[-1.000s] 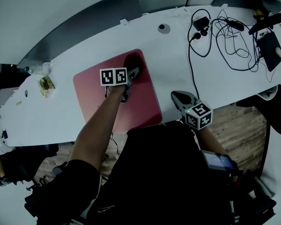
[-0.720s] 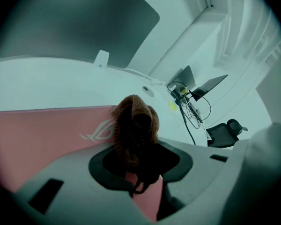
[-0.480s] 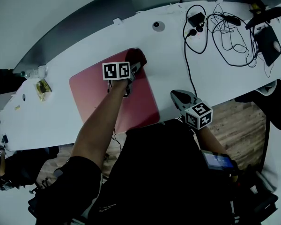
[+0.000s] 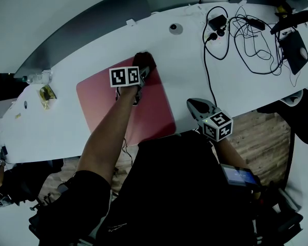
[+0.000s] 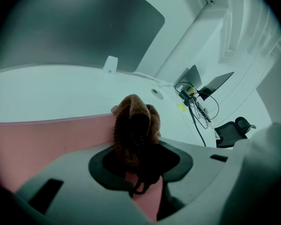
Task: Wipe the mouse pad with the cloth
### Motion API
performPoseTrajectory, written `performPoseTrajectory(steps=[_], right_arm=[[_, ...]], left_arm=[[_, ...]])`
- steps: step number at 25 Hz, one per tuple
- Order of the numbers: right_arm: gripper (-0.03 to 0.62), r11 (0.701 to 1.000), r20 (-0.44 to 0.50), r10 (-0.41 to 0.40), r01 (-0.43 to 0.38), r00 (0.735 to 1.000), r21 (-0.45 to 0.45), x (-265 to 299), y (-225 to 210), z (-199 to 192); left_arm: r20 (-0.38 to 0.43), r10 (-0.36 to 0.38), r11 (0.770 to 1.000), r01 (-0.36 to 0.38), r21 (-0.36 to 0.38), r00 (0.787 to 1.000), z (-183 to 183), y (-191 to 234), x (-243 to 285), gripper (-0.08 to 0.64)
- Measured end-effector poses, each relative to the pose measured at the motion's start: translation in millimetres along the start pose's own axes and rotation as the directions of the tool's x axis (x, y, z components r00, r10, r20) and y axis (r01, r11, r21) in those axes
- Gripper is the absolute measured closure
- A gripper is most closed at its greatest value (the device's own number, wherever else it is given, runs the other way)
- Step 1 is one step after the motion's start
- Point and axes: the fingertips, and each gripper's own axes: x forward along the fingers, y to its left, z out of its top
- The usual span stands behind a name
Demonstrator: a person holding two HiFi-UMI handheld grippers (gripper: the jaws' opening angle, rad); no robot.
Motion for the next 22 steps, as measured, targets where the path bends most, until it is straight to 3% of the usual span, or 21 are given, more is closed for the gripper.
performPoseTrajectory(steps=[22], right_arm=[[0.566,0.996,-0.049,0.067,-0.070,0.997,-0.054,30,30,5]], left_arm=[[0.020,0.084,0.994,-0.082,-0.078,0.996,-16,81,-59,0.420]])
